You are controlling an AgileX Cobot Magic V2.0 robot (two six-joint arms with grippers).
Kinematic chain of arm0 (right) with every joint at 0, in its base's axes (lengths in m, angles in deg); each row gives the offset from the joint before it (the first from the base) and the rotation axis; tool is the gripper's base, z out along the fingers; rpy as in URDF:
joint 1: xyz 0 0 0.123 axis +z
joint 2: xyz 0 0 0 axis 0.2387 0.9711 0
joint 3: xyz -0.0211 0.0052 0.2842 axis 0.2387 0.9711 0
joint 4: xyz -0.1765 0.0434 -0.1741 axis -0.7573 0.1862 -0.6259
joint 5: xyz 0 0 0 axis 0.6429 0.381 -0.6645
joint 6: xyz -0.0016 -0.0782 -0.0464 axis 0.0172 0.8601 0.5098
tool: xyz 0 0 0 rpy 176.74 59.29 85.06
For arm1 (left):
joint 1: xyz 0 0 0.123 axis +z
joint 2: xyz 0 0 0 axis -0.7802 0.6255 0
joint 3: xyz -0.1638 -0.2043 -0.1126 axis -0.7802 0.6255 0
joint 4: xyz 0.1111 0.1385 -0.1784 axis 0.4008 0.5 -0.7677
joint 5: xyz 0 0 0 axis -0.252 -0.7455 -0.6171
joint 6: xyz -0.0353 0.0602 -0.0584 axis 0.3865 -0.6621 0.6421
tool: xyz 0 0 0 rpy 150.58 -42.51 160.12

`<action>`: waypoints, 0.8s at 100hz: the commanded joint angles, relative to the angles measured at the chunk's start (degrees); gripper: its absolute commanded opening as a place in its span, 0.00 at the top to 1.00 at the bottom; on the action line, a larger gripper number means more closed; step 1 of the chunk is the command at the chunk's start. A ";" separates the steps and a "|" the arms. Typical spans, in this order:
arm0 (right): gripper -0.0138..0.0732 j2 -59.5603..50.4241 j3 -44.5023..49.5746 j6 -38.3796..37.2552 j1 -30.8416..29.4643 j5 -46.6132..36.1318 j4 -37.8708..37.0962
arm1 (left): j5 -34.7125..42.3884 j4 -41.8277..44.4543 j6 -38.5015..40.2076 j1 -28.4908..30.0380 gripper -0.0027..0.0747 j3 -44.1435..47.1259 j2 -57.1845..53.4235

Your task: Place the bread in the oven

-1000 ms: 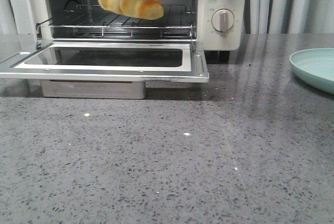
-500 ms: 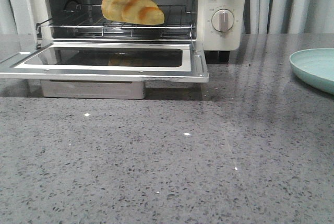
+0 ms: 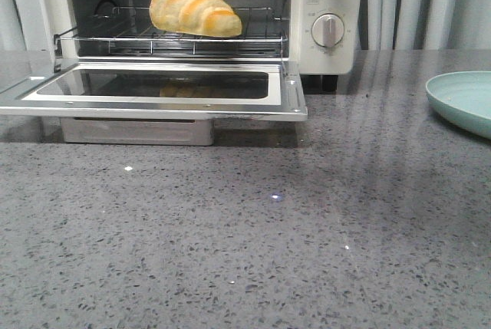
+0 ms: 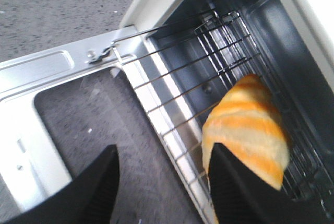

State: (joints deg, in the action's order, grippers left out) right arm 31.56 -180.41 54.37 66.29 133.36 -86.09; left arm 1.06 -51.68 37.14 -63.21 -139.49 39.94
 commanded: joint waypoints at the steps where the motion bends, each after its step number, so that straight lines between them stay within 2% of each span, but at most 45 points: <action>1: 0.45 -5.72 -2.15 -0.55 0.27 4.52 -1.86 | 3.97 0.16 0.76 0.12 0.99 -1.47 1.49; 11: 0.45 -8.04 -2.15 -0.55 -0.10 11.35 -1.86 | 4.09 -0.72 0.79 0.12 0.99 -1.47 1.49; 24: 0.45 -11.37 -2.15 -0.55 -1.29 14.69 -1.86 | 5.44 -2.38 0.79 0.12 0.99 -0.75 1.49; 48: 0.45 -17.42 -2.04 -0.55 -6.08 21.08 -1.86 | 20.03 -12.24 0.79 0.12 0.99 6.98 1.49; 80: 0.45 -27.54 3.54 -2.41 -12.62 21.96 -1.86 | 28.66 -16.70 0.79 0.12 0.99 20.54 1.38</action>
State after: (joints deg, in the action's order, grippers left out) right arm 9.22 -178.09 52.51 55.08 152.31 -85.95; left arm 22.10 -67.36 37.49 -63.21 -120.33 40.05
